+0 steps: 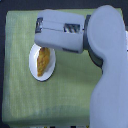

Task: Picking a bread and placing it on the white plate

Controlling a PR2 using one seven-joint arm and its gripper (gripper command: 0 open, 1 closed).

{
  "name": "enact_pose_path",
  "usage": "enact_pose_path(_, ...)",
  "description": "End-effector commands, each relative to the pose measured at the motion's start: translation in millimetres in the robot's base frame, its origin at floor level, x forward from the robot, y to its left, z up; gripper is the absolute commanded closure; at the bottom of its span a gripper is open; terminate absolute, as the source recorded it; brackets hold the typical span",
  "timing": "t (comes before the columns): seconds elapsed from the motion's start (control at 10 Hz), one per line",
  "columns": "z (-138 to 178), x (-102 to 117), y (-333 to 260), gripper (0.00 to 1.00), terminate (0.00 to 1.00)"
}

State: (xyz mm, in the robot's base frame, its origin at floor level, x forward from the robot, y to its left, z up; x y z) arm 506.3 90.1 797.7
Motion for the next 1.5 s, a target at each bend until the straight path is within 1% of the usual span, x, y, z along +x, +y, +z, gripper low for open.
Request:
enact_pose_path(0.0,-17,-12,-17,0.00,0.00)
enact_pose_path(0.3,-10,-3,-19,0.00,0.00)
enact_pose_path(0.5,6,0,-23,0.00,0.00)
enact_pose_path(0.6,24,6,-22,0.00,0.00)
enact_pose_path(0.9,96,29,-33,0.00,0.00)
enact_pose_path(1.1,117,21,-34,0.00,0.00)
enact_pose_path(1.2,118,20,-37,0.00,0.00)
enact_pose_path(1.3,126,16,-52,0.00,0.00)
enact_pose_path(1.4,141,28,-70,0.00,0.00)
